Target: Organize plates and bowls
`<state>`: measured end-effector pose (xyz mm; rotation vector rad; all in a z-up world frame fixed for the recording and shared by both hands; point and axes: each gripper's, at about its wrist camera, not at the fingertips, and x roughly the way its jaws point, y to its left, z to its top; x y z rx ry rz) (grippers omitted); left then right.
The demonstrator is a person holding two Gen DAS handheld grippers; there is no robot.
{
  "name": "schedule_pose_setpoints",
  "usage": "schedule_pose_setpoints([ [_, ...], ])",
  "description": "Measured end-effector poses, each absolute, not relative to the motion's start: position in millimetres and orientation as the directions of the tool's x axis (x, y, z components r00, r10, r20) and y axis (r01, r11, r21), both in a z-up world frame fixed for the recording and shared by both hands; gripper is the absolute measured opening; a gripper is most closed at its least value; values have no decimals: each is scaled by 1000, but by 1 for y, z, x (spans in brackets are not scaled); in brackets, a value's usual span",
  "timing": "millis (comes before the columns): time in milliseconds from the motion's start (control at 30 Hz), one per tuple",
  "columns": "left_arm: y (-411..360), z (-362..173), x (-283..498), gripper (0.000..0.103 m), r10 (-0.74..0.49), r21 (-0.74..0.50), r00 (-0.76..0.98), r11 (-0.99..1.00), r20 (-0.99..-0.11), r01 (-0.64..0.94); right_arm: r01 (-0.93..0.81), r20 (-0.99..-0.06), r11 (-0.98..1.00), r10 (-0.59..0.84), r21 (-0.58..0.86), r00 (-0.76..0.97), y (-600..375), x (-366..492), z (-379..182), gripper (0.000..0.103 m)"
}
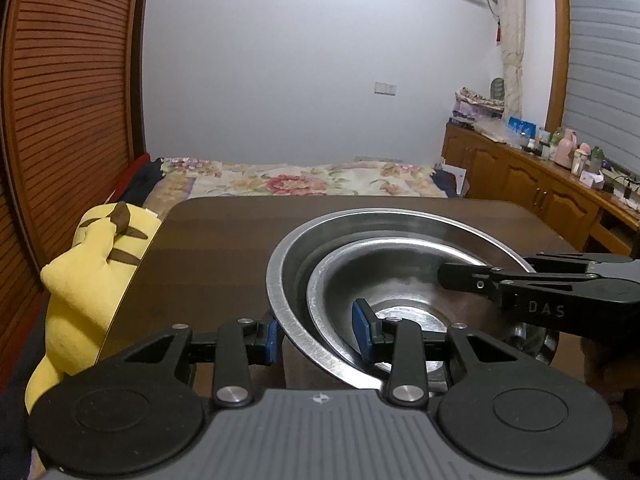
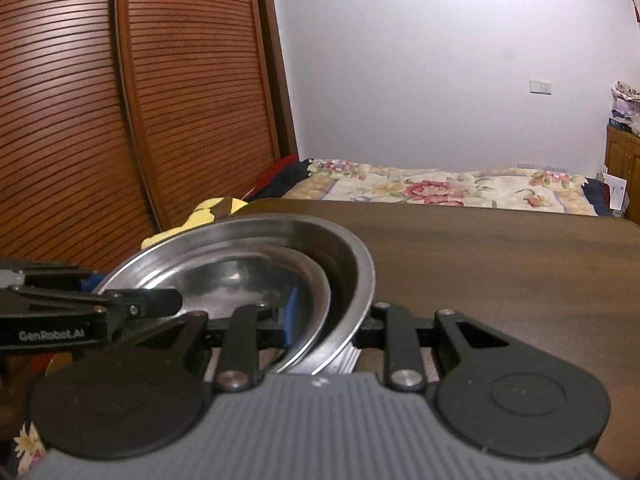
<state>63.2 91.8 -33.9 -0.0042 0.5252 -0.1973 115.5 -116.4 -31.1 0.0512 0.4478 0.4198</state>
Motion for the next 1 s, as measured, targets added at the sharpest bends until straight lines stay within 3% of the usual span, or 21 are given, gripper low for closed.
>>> schedule_pose_setpoints([
  [1000,92,-50,70,34,-155,-45,836,987,-526,155,-399,-458,911,400,104,794,-106,127,-39,31],
])
